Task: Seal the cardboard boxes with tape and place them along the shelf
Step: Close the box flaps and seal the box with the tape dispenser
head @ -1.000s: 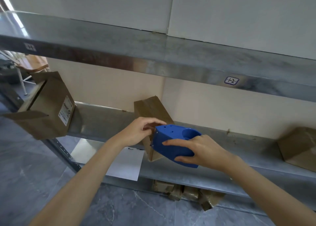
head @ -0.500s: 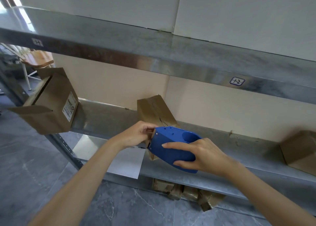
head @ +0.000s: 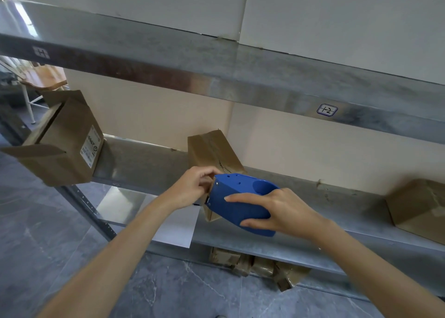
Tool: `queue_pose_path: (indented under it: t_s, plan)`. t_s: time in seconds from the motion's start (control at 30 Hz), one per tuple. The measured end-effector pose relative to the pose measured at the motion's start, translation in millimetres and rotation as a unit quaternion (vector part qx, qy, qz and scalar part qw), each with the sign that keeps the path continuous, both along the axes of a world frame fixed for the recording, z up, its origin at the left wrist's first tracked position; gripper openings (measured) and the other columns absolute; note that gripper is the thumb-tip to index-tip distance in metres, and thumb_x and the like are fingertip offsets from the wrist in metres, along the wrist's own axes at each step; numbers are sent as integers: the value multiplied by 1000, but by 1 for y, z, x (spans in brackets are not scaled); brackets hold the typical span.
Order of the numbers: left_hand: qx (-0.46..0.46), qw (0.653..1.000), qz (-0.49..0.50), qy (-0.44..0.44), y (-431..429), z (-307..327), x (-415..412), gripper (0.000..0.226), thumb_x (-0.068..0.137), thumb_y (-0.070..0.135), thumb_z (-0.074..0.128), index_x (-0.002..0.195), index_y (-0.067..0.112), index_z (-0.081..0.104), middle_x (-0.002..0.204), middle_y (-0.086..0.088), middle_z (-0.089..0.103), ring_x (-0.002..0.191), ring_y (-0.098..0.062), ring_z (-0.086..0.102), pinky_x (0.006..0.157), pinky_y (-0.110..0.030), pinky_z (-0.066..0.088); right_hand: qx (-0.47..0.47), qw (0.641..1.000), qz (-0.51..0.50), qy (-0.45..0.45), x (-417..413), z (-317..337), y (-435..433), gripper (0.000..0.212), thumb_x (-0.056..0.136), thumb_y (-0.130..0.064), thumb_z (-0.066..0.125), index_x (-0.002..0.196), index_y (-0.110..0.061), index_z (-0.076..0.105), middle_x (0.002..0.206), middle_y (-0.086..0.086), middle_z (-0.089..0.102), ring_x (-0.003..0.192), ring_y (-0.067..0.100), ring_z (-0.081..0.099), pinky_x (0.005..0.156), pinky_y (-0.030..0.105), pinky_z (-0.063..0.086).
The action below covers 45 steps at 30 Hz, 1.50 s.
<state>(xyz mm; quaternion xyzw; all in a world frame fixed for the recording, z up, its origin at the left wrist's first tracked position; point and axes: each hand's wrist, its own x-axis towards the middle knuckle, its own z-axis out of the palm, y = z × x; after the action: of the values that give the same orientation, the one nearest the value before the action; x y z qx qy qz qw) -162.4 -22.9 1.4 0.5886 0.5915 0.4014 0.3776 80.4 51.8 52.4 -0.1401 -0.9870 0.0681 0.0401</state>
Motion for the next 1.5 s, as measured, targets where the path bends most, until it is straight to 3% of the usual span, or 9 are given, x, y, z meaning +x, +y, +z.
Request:
queue_pose_path:
  t_s: [0.17,0.4,0.57,0.67,0.8,0.9,1.03,1.33,1.5]
  plan:
    - [24,998,52,26,-1,-3,3,51,89,-19,48,100,26,67,105,3,70,96,-9,68,86,-31,58,-11,999,3,-36,1,4,10,53,94,-53,51,140,-59,25,57,-8,43,50,7,38,56,22,40]
    - [43,987,152,19,-25,3,-32,23,89,1,66,100,21,70,84,3,70,81,-11,73,83,-23,54,-21,998,-24,-57,31,13,23,55,90,-57,52,136,-66,22,63,-22,44,57,6,46,57,12,34]
    - [26,988,152,29,-36,-3,-24,22,90,2,67,98,23,69,86,1,70,81,-10,72,80,-14,50,-12,997,-29,-69,47,11,23,55,89,-60,50,134,-69,19,67,-9,57,59,12,51,58,15,40]
    - [19,984,176,9,-46,-10,-28,23,90,0,66,99,20,70,87,-3,69,80,-12,72,82,-19,50,-17,995,-49,-86,64,10,26,55,89,-61,52,131,-74,18,62,-17,51,55,7,49,57,14,39]
    - [-2,986,165,-27,-53,-19,-17,26,91,2,65,105,23,71,83,1,67,84,-14,74,75,-13,49,6,991,-79,-106,78,7,29,55,89,-62,50,130,-75,16,64,-27,41,56,2,45,57,12,36]
    - [-4,984,166,-60,-53,-24,-8,25,88,6,71,107,22,72,80,5,67,83,-16,74,75,-15,53,-6,990,-90,-105,83,3,32,55,90,-63,49,126,-76,9,83,-26,57,61,2,49,62,12,41]
    - [6,984,175,-29,-51,-32,0,29,86,3,72,109,21,72,84,-2,67,80,-14,73,77,-16,54,-10,989,-94,-115,88,-4,33,54,90,-64,47,122,-78,6,100,-20,65,65,4,54,67,14,48]
    - [48,979,194,22,-36,-42,5,34,87,-2,70,114,18,72,89,-2,62,77,-5,69,73,-9,50,-11,987,-123,-107,87,-17,36,55,90,-64,47,125,-77,6,102,-19,67,63,2,56,65,13,48]
    - [71,968,239,27,-28,-52,12,39,83,-2,74,110,26,72,88,2,62,74,-9,66,74,-13,52,-8,986,-130,-105,84,-21,37,55,89,-62,49,125,-76,9,101,-21,67,56,-1,50,62,10,45]
